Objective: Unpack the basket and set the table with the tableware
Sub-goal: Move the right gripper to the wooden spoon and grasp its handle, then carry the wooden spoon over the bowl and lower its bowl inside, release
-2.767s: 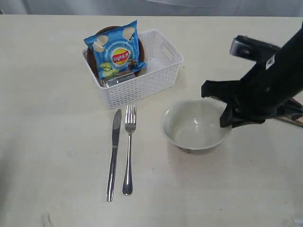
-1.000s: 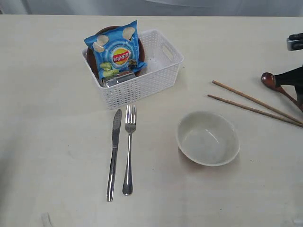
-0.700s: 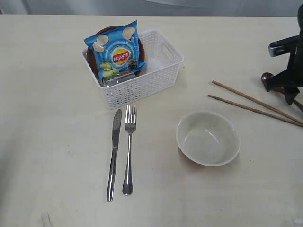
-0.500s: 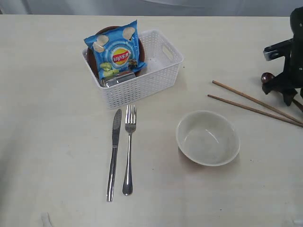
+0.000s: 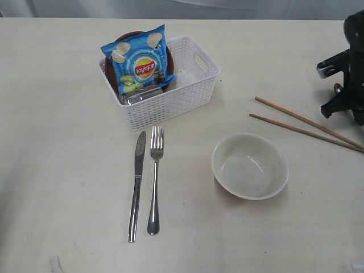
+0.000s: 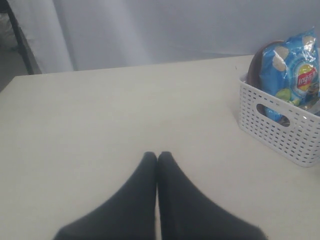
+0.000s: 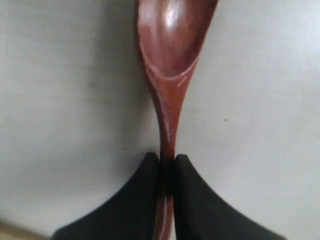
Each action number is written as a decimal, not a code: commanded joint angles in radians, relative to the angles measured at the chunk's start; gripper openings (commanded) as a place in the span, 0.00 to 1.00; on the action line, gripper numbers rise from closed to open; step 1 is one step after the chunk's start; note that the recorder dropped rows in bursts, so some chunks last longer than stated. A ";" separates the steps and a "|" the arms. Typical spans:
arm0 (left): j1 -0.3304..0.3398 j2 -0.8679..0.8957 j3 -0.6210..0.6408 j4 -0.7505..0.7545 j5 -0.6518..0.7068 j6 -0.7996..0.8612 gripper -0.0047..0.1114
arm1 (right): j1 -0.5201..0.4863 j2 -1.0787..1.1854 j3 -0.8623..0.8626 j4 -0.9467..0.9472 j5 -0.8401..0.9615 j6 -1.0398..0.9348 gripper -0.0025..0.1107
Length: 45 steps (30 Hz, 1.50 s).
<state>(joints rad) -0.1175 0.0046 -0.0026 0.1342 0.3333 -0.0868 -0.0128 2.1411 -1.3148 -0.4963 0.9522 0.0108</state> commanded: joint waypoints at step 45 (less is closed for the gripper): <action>0.004 -0.005 0.003 0.000 -0.007 0.002 0.04 | 0.852 -0.552 0.473 -0.200 0.134 -0.489 0.02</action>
<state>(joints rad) -0.1175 0.0046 -0.0026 0.1342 0.3333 -0.0868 0.8339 1.5931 -0.8887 -0.6780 1.1608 -0.5050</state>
